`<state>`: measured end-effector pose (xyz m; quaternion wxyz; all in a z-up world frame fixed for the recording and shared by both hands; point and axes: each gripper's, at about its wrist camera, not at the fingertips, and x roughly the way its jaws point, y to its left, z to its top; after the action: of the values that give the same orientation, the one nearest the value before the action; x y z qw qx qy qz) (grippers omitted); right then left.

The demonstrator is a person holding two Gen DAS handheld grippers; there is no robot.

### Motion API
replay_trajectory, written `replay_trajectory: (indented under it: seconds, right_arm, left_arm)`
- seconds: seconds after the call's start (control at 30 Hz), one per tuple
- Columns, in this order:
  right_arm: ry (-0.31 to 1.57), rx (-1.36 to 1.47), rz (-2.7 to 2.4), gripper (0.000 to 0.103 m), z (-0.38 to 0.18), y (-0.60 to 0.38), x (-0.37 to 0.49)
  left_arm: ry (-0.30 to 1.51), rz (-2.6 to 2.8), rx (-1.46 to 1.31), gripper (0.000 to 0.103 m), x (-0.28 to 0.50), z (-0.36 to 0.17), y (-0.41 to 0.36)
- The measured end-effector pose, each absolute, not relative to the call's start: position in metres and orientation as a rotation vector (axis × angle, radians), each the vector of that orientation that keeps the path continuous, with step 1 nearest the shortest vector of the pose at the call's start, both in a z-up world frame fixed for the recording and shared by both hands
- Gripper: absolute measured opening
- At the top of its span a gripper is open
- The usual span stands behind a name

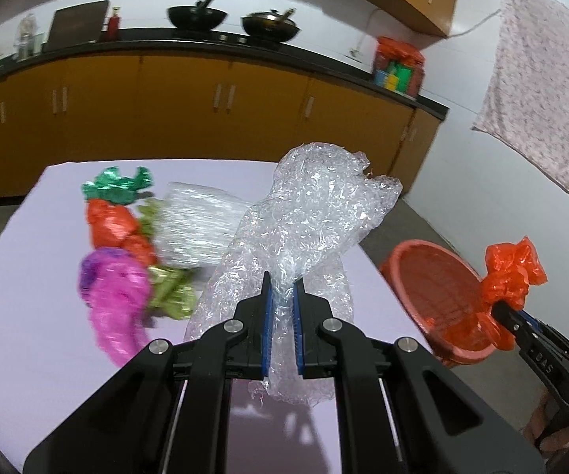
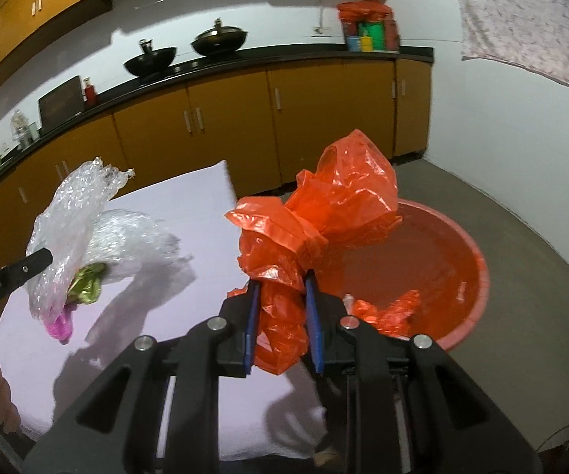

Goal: Collect trash
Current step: 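Grasp a red bag with the right gripper and carry it over the wastebasket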

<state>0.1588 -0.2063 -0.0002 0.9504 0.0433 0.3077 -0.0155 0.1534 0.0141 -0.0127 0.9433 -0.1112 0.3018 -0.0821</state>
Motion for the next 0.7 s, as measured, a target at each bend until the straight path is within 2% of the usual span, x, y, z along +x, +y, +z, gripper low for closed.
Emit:
replay_trajectory:
  seconds: [0.7]
  right_arm:
    - [0.624, 0.127, -0.12, 0.022, -0.007, -0.245, 0.153]
  left_arm:
    - [0.66, -0.281, -0.182, 0.009, 0.165, -0.021, -0.051]
